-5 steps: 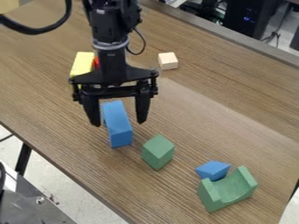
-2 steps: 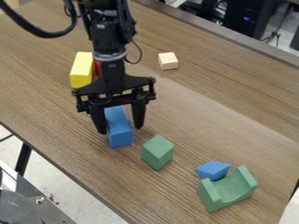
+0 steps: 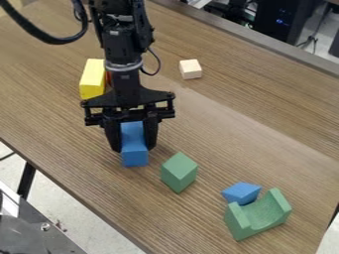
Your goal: Put the block rectangular of the table
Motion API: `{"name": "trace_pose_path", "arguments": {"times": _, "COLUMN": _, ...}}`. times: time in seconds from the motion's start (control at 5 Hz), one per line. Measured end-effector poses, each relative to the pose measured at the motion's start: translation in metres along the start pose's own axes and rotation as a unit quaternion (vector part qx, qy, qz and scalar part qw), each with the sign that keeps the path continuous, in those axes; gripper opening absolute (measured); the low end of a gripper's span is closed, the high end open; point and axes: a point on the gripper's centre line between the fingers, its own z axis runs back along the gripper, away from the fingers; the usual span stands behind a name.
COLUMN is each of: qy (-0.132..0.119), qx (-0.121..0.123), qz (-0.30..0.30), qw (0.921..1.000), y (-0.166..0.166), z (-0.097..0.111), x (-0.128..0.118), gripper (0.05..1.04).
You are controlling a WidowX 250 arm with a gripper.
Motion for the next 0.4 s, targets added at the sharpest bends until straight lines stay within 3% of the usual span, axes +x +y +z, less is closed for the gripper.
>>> {"name": "trace_pose_path", "arguments": {"times": 0.2, "qy": -0.001, "qx": -0.028, "qz": -0.083, "qw": 0.9961, "y": 0.001, "z": 0.016, "x": -0.004, "gripper": 0.556}}
{"name": "trace_pose_path", "arguments": {"times": 0.4, "qy": -0.051, "qx": -0.008, "qz": -0.189, "qw": 0.9805, "y": 0.002, "z": 0.059, "x": -0.008, "gripper": 0.556}}
